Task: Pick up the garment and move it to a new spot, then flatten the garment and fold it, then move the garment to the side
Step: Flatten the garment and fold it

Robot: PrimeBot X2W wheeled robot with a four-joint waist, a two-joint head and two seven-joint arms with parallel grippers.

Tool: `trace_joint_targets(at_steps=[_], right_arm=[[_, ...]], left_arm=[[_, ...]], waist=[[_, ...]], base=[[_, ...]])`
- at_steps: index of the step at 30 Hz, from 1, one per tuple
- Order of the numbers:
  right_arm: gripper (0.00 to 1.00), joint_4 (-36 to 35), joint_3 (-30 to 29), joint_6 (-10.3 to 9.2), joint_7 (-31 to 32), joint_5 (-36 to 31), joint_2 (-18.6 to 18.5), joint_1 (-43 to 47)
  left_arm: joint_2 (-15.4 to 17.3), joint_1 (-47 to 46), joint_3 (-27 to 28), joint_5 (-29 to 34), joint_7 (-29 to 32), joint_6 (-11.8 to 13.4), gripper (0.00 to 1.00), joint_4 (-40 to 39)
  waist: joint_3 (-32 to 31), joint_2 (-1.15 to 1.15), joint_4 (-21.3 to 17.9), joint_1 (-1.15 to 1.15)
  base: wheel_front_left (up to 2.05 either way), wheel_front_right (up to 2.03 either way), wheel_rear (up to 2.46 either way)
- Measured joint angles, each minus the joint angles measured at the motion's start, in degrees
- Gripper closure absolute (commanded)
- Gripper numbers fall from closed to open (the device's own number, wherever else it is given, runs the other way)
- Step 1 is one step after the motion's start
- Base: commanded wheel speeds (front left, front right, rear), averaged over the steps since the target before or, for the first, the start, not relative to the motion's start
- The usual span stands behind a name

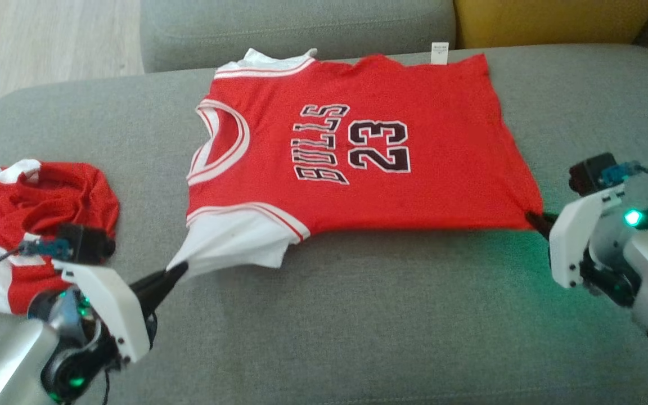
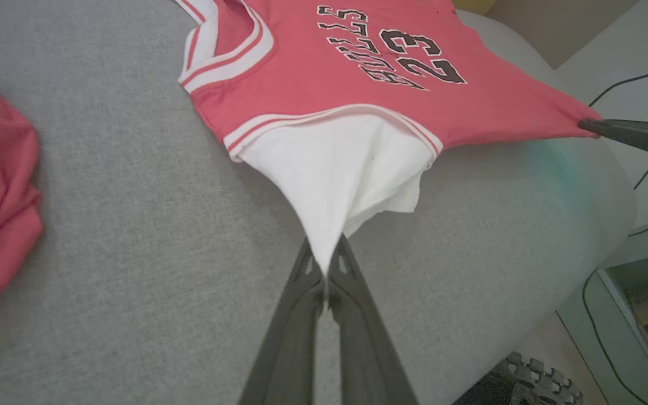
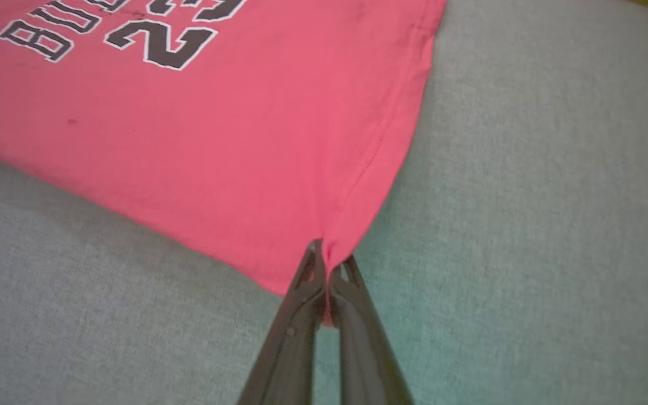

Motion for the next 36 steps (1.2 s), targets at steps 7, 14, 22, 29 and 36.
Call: trace_joint_targets(at_steps=[7, 14, 22, 29, 36], right_arm=[[1.00, -4.47, 1.58, 0.00, 3.44, 4.13, -3.85, 3.16], [1.00, -8.90, 2.86, 0.00, 6.95, 7.22, -6.52, 6.37], [1.00, -18.38, 4.61, 0.00, 16.83, 13.50, -11.66, 9.96], [1.00, -23.73, 3.04, 0.00, 21.26, 15.16, -14.92, 11.79], [1.00, -23.10, -2.42, 0.00, 20.49, 15.10, -13.79, 11.53]], left_arm=[[2.67, 5.16, -0.26, -4.28, 4.31, 0.07, 1.00, -6.22], [6.14, 9.82, -0.38, -8.16, 7.69, 0.09, 1.00, -11.46], [11.80, 14.35, -0.41, -12.84, 13.27, 1.10, 1.00, -18.73], [13.83, 16.03, 0.33, -14.51, 14.47, 2.03, 1.00, -22.60], [12.73, 11.91, 2.43, -13.67, 12.12, 2.58, 1.00, -22.70]], waist=[[-1.80, 0.00, -0.01, 0.00], [-3.54, 0.00, -0.52, 0.00], [-4.53, 0.00, -1.66, 0.00], [-4.55, 0.00, -2.16, 0.00], [-3.11, 0.00, -2.38, 0.00]], base=[[0.00, 0.00, 0.00], [0.00, 0.00, 0.00], [0.00, 0.00, 0.00], [0.00, 0.00, 0.00], [0.00, 0.00, 0.00]])
